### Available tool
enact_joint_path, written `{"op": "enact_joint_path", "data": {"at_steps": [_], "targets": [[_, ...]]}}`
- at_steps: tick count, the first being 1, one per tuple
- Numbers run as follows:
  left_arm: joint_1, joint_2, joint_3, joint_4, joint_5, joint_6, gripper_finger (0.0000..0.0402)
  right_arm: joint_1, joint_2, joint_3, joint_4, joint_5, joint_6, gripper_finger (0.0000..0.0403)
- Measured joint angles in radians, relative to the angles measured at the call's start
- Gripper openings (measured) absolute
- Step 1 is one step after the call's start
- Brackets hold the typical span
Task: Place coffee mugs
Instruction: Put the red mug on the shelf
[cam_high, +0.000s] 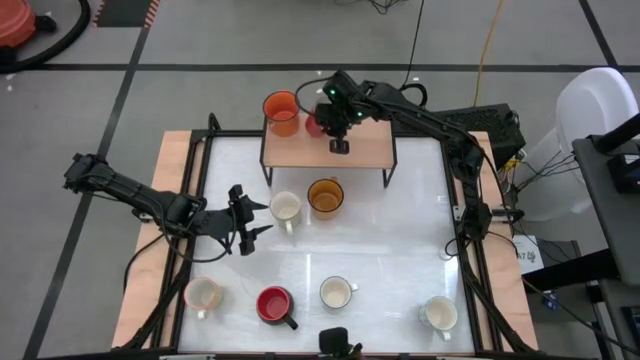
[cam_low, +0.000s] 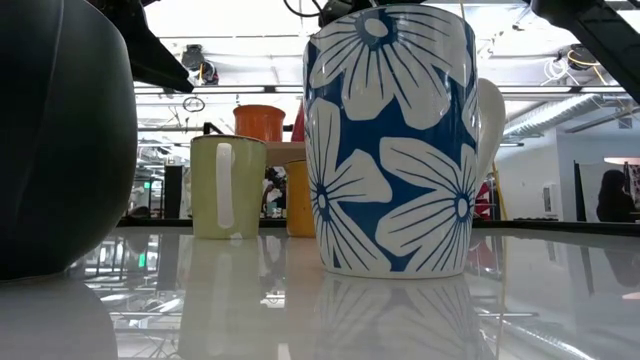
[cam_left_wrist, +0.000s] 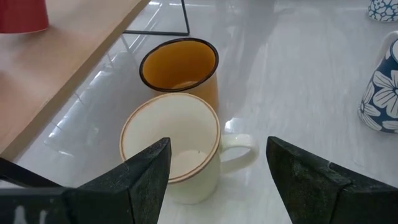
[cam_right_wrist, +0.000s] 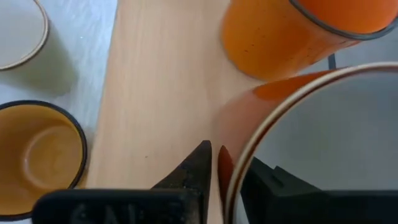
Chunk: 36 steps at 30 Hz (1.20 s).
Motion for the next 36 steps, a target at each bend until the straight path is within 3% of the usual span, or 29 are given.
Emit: {"op": "enact_joint_path", "data": {"at_steps": [36], "targets": [[0.001, 0.000, 0.000, 0.000, 0.000, -0.002, 0.0269, 0.000, 0.000, 0.000, 0.060, -0.005, -0.078, 0.0068]]}}
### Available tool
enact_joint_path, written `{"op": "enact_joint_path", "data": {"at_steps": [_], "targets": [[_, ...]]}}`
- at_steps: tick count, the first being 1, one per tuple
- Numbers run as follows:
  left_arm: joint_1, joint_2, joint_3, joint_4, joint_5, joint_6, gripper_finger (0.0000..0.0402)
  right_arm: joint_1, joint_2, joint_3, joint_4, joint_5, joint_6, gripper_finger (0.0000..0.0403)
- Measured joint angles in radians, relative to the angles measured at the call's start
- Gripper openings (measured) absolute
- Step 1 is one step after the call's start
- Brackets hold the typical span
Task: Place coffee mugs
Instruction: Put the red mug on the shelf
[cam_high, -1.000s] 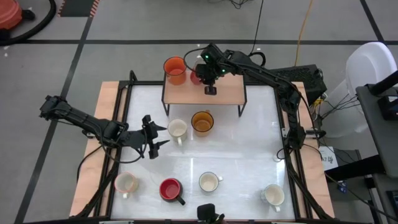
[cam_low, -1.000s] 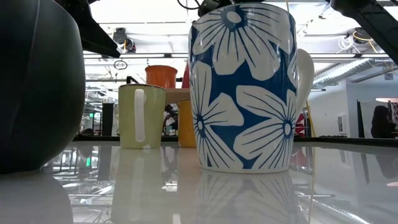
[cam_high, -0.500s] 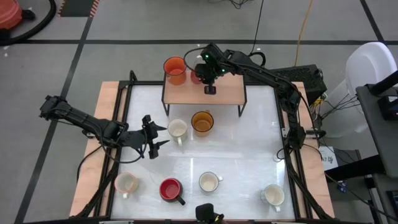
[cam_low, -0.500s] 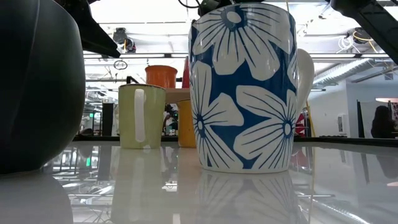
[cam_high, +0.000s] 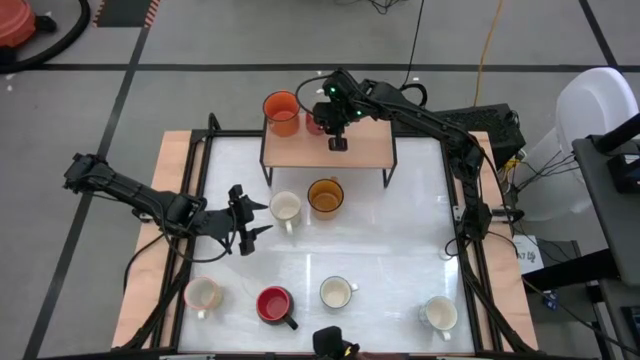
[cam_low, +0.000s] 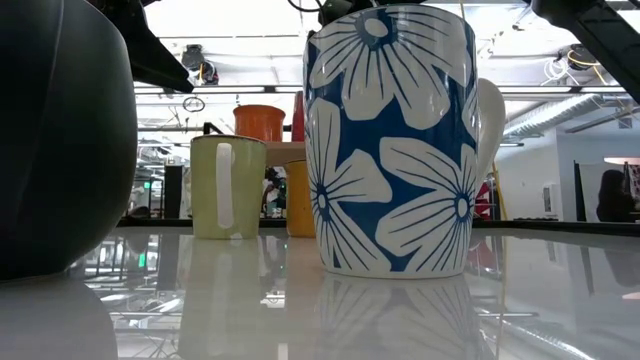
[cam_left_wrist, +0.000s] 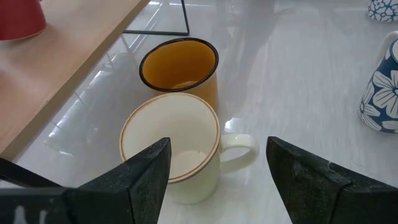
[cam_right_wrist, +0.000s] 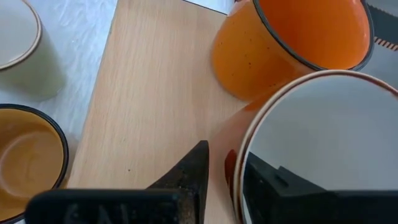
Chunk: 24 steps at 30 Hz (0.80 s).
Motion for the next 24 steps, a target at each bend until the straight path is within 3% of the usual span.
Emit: {"op": "enact_joint_path", "data": {"at_steps": [13, 24], "targets": [[-0.001, 0.000, 0.000, 0.000, 0.000, -0.002, 0.0269, 0.001, 0.001, 0.000, 0.066, -0.001, 0.005, 0.0160], [0.000, 0.000, 0.000, 0.000, 0.001, -0.003, 0.0269, 0.008, -0.001, -0.001, 0.113, 0.007, 0.001, 0.0172]]}}
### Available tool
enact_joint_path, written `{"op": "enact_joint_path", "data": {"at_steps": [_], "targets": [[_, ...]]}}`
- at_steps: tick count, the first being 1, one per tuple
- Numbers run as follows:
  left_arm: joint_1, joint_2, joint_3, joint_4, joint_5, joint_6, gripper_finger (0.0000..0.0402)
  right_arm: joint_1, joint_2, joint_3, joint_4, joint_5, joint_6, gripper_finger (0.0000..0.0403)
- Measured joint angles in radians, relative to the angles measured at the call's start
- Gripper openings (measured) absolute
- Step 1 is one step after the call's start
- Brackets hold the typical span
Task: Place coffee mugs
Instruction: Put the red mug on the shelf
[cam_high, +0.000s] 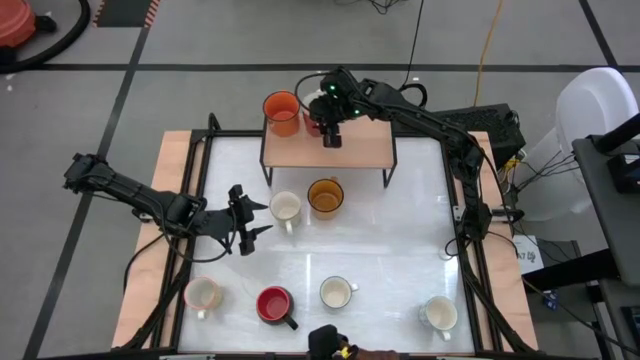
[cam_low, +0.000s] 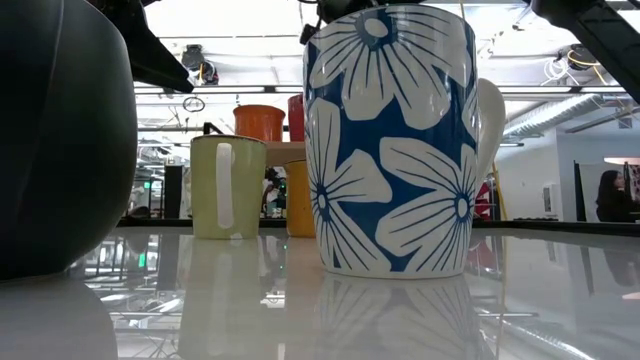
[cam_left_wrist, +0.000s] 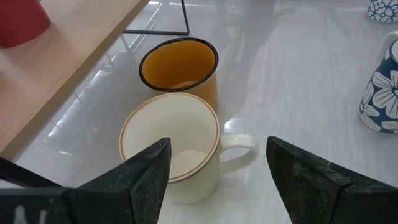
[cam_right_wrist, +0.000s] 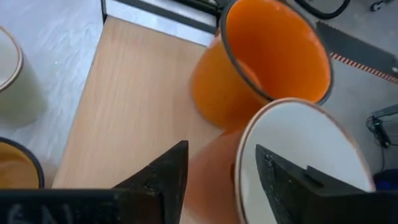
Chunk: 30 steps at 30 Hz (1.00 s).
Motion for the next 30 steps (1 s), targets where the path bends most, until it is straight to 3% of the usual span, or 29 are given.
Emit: {"op": "enact_joint_path", "data": {"at_steps": [9, 19, 24, 30], "targets": [[-0.006, 0.000, 0.000, -0.011, 0.000, -0.012, 0.0269, 0.043, -0.054, -0.001, 0.068, 0.178, 0.068, 0.0194], [-0.049, 0.000, 0.000, -0.024, 0.000, -0.049, 0.0269, 0.100, -0.123, -0.007, -0.018, 0.144, 0.240, 0.0184], [-0.069, 0.000, 0.000, -0.023, 0.000, -0.071, 0.0269, 0.121, -0.134, -0.118, -0.001, 0.148, 0.271, 0.0174], [-0.093, 0.000, 0.000, -0.023, -0.002, -0.108, 0.0269, 0.125, -0.190, -0.353, 0.166, 0.151, 0.295, 0.0162]]}}
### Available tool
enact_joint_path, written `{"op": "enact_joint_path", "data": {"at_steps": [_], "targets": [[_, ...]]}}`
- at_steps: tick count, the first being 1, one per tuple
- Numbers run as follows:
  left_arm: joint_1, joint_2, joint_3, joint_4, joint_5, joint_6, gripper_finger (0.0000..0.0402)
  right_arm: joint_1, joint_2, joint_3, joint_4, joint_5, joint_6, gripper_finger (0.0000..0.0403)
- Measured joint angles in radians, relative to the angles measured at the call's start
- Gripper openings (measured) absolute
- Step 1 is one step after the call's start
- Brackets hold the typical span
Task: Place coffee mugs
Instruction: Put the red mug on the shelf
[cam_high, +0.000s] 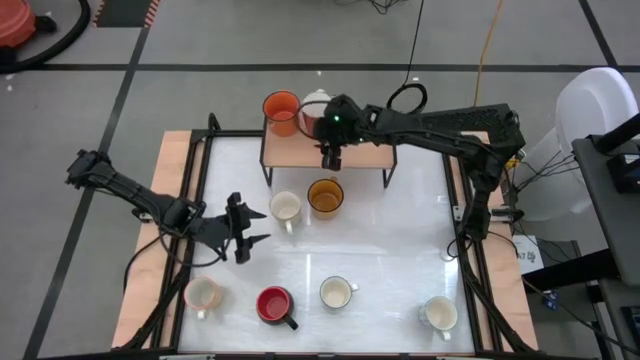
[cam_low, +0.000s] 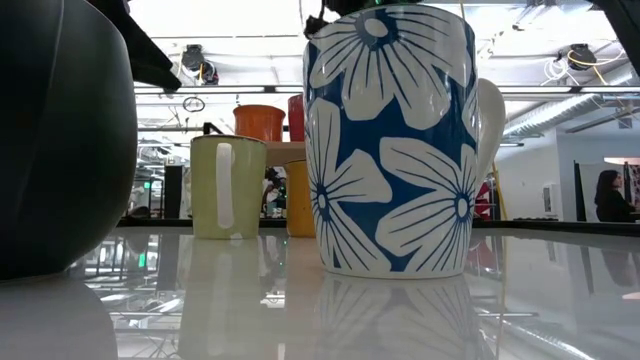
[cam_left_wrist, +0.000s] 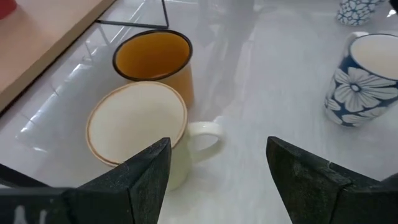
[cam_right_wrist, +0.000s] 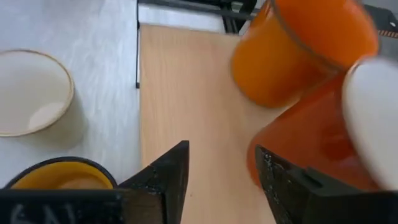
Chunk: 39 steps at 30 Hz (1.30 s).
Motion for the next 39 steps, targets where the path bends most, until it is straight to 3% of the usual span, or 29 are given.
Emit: {"op": "enact_joint_path", "data": {"at_steps": [8, 14, 23, 28, 39], "targets": [[-0.023, 0.000, 0.000, 0.000, -0.001, -0.014, 0.0269, -0.030, -0.165, -0.324, 0.285, 0.002, 0.002, 0.0138], [-0.024, 0.000, 0.000, 0.003, -0.024, -0.014, 0.0269, -0.101, -0.228, -0.465, 0.421, -0.002, 0.043, 0.0102], [-0.023, 0.000, 0.000, 0.030, -0.027, -0.010, 0.0269, -0.168, -0.194, -0.487, 0.484, -0.007, 0.103, 0.0057], [-0.023, 0.000, 0.000, 0.034, -0.030, 0.008, 0.0269, -0.188, -0.146, -0.487, 0.602, -0.075, 0.123, 0.0043], [-0.023, 0.000, 0.000, 0.033, -0.033, 0.005, 0.0269, -0.215, -0.126, -0.487, 0.720, -0.076, 0.132, 0.0021]]}}
